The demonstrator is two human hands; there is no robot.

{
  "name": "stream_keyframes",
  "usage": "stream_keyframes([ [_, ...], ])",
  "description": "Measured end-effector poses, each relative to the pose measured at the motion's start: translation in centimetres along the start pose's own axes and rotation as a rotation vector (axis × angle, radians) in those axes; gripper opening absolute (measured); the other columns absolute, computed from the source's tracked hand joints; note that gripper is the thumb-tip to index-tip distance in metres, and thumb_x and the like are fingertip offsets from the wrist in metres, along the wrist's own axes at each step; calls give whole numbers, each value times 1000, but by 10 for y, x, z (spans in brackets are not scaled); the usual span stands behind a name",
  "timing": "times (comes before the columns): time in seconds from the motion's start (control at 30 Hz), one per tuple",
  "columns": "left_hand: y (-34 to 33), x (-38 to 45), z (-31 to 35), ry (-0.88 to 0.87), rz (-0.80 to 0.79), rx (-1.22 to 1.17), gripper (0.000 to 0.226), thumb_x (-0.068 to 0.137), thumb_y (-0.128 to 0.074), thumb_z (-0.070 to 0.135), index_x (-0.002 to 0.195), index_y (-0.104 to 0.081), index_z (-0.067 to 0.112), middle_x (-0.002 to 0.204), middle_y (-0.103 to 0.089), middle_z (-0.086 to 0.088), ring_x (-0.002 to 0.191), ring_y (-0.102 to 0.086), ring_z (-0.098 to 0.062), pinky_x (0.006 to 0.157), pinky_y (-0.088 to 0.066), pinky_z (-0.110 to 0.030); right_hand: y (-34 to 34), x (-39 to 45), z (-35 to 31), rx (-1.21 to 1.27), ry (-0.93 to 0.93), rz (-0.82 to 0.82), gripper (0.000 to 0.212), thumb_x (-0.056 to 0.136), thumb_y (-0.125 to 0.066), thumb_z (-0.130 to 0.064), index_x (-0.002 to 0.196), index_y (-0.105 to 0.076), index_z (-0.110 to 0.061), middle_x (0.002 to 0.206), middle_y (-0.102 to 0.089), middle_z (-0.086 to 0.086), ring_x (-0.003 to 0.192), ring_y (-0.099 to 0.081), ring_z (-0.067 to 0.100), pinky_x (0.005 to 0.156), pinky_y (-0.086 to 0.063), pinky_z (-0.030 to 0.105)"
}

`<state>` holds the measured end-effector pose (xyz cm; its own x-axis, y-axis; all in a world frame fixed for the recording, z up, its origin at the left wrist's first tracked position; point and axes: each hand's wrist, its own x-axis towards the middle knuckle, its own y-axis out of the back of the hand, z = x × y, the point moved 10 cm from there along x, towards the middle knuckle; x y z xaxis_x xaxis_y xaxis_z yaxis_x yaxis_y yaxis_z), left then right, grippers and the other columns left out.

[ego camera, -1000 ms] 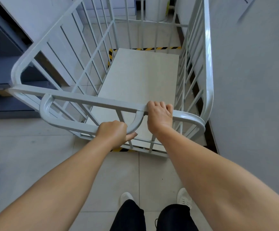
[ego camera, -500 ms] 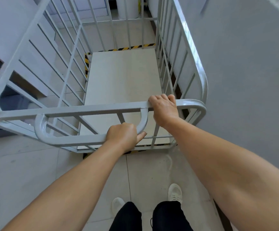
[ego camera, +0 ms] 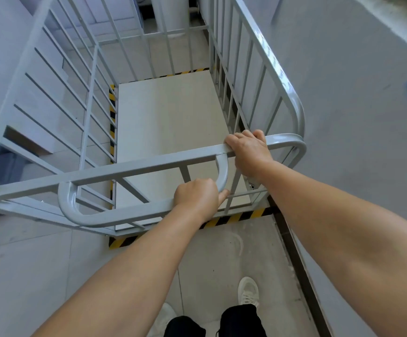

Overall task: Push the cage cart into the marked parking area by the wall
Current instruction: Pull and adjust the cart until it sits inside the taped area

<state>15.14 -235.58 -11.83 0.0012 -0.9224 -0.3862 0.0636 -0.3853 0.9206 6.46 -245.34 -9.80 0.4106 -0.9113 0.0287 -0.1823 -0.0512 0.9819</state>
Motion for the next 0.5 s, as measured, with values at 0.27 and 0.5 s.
stream_keyframes([
  [0.27, 5, 21, 26, 18, -28, -17, 48, 97, -35, 55, 72, -48, 16, 62, -48, 1, 59, -47, -19, 57, -35, -29, 4, 12, 31, -29, 14, 13, 30, 85, -51, -1, 103, -55, -24, 98, -60, -7, 94, -46, 16, 87, -24, 30],
  [0.5, 3, 26, 38, 12, -63, -47, 45, 97, -35, 55, 82, -53, 16, 65, -48, 0, 63, -49, -21, 52, -32, -28, 5, 14, 41, -59, 9, -14, 28, 86, -55, -4, 103, -54, -27, 99, -60, -9, 95, -48, 16, 88, -26, 31],
])
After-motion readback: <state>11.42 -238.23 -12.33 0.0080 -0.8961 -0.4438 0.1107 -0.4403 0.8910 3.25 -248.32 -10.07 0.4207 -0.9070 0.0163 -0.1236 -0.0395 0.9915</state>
